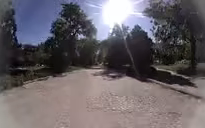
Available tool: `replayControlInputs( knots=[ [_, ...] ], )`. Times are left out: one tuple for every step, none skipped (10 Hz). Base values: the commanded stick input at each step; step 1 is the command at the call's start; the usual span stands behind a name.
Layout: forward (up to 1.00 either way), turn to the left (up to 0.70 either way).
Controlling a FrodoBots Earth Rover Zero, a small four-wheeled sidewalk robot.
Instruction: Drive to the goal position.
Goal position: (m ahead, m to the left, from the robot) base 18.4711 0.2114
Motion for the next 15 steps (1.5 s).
replayControlInputs(
  knots=[
    [1.00,0.05],
    [1.00,0.05],
    [1.00,0.05],
    [1.00,0.05],
    [1.00,0.05],
    [1.00,0.05],
    [1.00,0.05],
    [1.00,0.05],
    [1.00,0.05],
    [1.00,0.05],
    [1.00,0.05],
    [1.00,0.05],
    [1.00,0.05],
    [1.00,0.05],
    [1.00,0.05]
  ],
)
